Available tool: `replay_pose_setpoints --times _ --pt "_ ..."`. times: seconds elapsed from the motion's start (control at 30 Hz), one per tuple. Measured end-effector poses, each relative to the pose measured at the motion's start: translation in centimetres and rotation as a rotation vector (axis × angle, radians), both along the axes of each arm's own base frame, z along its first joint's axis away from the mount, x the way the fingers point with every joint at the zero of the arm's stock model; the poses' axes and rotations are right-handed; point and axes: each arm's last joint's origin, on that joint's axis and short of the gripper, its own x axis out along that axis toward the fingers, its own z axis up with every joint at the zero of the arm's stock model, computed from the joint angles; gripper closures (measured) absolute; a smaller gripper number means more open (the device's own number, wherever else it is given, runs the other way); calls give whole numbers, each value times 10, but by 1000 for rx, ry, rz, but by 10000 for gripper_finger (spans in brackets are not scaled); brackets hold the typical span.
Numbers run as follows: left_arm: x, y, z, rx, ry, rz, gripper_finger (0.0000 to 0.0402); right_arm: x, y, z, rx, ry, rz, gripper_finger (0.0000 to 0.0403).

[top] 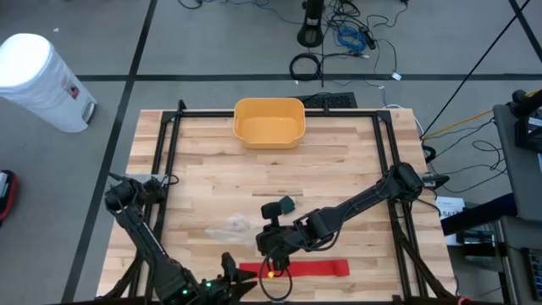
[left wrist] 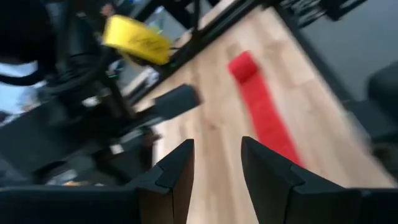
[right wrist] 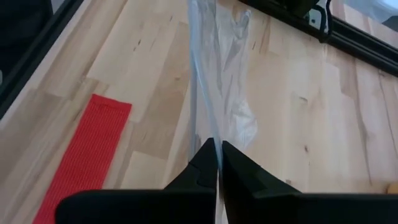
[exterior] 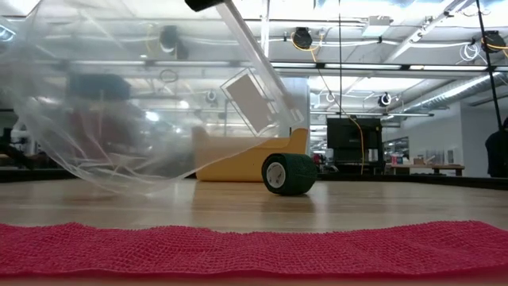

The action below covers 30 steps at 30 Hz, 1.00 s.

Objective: Roll bandage
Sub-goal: Open the transparent zip bag

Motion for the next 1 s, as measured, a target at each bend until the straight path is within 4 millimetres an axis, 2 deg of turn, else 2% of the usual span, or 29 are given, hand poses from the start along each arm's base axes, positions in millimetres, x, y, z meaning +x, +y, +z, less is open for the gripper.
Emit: replay_pose_setpoints --times 0.4,0.73,1.0 --pt "17 24 -4 95 56 68 263 -3 3 4 55 10 36 403" --pt "27 35 -6 63 83 93 262 -4 4 3 66 25 47 403" --pt "27 43 -10 65 135 118 262 -6 8 3 66 30 54 403"
